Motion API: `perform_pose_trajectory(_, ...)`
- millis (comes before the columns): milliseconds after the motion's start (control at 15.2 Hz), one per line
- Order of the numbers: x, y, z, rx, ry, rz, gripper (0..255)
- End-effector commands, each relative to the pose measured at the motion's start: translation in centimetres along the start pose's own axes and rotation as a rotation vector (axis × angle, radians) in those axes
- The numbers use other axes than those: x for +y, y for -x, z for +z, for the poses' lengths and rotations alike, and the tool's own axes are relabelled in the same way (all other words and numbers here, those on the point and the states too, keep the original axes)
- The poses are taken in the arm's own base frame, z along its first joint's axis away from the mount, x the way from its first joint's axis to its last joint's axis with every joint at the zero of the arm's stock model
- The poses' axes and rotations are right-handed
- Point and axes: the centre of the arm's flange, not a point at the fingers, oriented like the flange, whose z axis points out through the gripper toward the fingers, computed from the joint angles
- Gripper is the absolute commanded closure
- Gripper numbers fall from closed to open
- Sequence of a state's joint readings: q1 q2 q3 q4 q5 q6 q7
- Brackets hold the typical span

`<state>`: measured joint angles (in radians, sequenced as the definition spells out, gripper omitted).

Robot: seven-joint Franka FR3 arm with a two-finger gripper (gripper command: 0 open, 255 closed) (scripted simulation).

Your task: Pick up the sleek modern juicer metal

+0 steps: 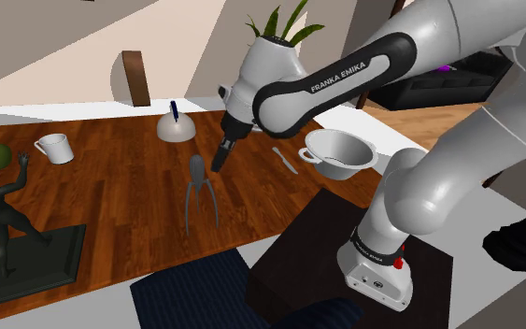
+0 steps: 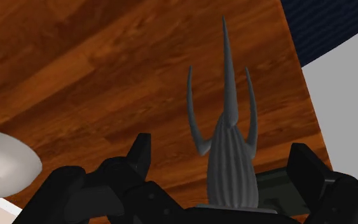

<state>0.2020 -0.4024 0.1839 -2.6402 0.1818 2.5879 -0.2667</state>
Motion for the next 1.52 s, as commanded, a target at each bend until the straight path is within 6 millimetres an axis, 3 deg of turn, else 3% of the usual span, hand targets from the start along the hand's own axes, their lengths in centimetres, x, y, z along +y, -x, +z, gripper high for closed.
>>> perform_pose_trajectory(0,-1.2,-0.7,2.3,0.023,0.001,-0.034,0)
perform_pose_trajectory(132,-1.8,-1.2,3.8,0.036,0.002,-0.056,0)
perform_pose_trajectory(594,-1.9,0.2,7.5,0.036,0.002,-0.056,0)
perform_pose_trajectory(726,-1.9,0.2,7.5,0.036,0.002,-0.056,0)
perform_pose_trajectory(792,-2.0,0.2,7.5,0.036,0.002,-0.056,255)
perform_pose_trajectory(1452,-1.9,0.0,7.0,0.036,0.002,-0.056,255)
